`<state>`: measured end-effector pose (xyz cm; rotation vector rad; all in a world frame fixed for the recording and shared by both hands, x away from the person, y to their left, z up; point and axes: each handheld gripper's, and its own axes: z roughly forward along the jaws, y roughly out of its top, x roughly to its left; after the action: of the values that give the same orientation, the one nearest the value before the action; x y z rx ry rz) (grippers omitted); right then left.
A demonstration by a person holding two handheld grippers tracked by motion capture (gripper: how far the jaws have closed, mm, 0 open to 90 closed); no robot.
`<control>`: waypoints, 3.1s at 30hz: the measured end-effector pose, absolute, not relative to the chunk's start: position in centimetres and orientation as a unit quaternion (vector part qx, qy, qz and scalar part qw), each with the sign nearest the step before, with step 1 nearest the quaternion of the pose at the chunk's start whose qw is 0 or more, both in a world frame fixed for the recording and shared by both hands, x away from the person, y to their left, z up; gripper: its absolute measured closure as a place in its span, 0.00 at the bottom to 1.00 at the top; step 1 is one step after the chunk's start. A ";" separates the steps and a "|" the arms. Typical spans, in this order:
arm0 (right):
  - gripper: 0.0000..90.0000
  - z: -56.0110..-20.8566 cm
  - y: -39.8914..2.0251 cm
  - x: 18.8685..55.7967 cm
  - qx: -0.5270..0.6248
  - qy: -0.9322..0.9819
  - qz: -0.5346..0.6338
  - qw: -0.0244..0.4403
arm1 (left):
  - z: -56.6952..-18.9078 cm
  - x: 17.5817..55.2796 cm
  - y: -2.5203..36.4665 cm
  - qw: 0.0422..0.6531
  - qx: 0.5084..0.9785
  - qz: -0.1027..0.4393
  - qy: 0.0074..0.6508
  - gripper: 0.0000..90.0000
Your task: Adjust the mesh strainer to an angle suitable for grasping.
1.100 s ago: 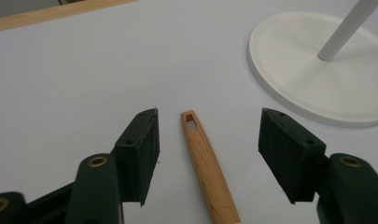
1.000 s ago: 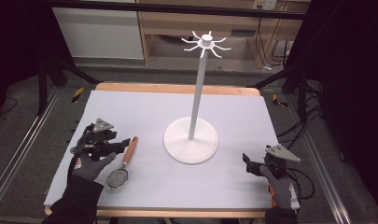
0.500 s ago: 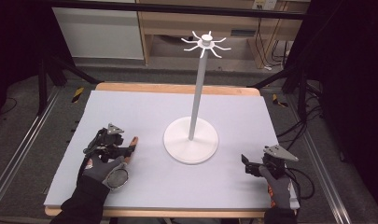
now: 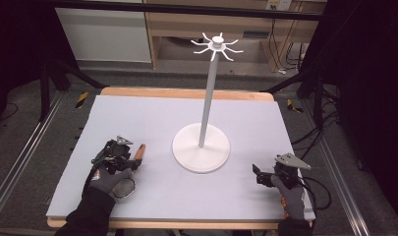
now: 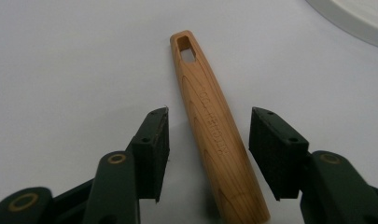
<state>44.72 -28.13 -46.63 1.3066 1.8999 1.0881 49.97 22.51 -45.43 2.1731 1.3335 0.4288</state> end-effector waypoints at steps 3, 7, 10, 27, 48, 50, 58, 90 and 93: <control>0.01 -46.7 -28.1 44.7 0.492 0.713 0.407 0.289 | -45.6 50.1 22.4 0.269 0.810 0.155 0.498 0.55; 0.01 -46.7 -28.1 44.7 0.493 0.713 0.408 0.286 | -45.9 50.3 22.3 0.266 0.808 0.149 0.504 0.59; 0.01 -46.7 -28.1 44.8 0.490 0.715 0.405 0.289 | -46.0 50.4 22.2 0.267 0.807 0.143 0.507 0.62; 0.01 -46.8 -28.0 44.8 0.491 0.716 0.405 0.287 | -45.6 50.5 22.4 0.257 0.803 0.134 0.520 0.71; 0.01 -46.8 -28.1 44.8 0.489 0.718 0.402 0.289 | -45.3 49.5 21.8 0.257 0.825 0.137 0.485 0.68; 0.01 -46.8 -28.1 44.8 0.489 0.718 0.402 0.289 | -45.2 49.6 21.6 0.262 0.825 0.137 0.481 0.64; 0.01 -46.8 -28.1 44.8 0.490 0.718 0.403 0.288 | -45.2 50.3 20.7 0.257 0.824 0.151 0.482 0.58; 0.01 -46.8 -28.1 44.8 0.491 0.718 0.404 0.282 | -45.0 50.7 20.5 0.255 0.820 0.142 0.492 0.77; 0.01 -46.8 -28.1 44.8 0.493 0.718 0.404 0.281 | -44.5 50.4 20.6 0.265 0.817 0.147 0.491 0.77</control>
<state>44.81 -28.06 -46.77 1.3210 1.9241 1.0820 50.44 20.61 -44.50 2.2060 1.3269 0.3968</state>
